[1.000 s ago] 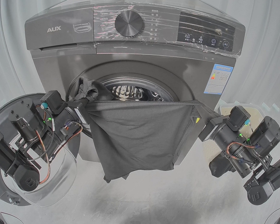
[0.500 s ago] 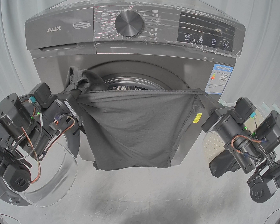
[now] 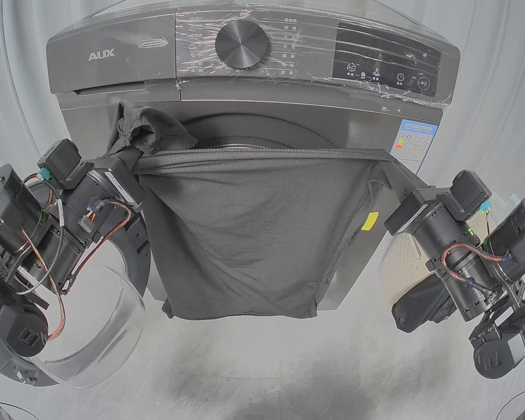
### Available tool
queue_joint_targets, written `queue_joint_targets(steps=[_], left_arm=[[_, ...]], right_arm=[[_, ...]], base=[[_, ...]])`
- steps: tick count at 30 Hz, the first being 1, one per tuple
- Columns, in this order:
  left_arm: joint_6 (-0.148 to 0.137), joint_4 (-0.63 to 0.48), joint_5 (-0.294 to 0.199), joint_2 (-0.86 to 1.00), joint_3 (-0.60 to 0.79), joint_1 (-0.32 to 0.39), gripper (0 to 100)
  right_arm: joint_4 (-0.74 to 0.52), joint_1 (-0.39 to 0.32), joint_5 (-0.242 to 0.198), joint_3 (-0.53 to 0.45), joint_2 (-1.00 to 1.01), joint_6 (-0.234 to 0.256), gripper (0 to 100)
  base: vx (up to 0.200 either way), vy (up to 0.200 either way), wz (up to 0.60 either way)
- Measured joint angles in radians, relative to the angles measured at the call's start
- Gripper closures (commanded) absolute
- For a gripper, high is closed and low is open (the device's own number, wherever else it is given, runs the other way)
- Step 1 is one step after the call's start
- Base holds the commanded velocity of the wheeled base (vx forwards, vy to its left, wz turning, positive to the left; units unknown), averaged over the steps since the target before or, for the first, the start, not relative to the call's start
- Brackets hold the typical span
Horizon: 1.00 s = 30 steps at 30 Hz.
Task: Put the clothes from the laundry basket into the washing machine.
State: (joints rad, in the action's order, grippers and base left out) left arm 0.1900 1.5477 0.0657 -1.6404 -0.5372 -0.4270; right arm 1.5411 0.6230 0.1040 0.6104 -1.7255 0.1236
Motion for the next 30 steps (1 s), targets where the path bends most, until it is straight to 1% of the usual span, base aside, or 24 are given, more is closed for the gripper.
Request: queue_joint_targets(steps=[14,23,26,30], left_arm=[[0.0,0.0,-0.004,0.007,0.004,0.0,100],[-0.001,0.0,-0.01,-0.003,0.034,-0.006,100],[-0.001,-0.001,-0.01,-0.01,0.047,-0.017,100],[-0.001,-0.002,-0.003,-0.015,0.055,-0.054,100]], right_arm=[[-0.001,0.002,0.005,0.009,0.008,0.0,100],[-0.001,-0.003,0.002,-0.018,0.005,0.0,100],[-0.001,-0.005,-0.001,-0.045,0.004,0.0,100],[-0.001,-0.001,-0.002,-0.074,0.005,0.001,100]], base=[[0.0,0.0,0.0],[0.0,0.0,0.0],[0.0,0.0,0.0],[0.0,0.0,0.0]])
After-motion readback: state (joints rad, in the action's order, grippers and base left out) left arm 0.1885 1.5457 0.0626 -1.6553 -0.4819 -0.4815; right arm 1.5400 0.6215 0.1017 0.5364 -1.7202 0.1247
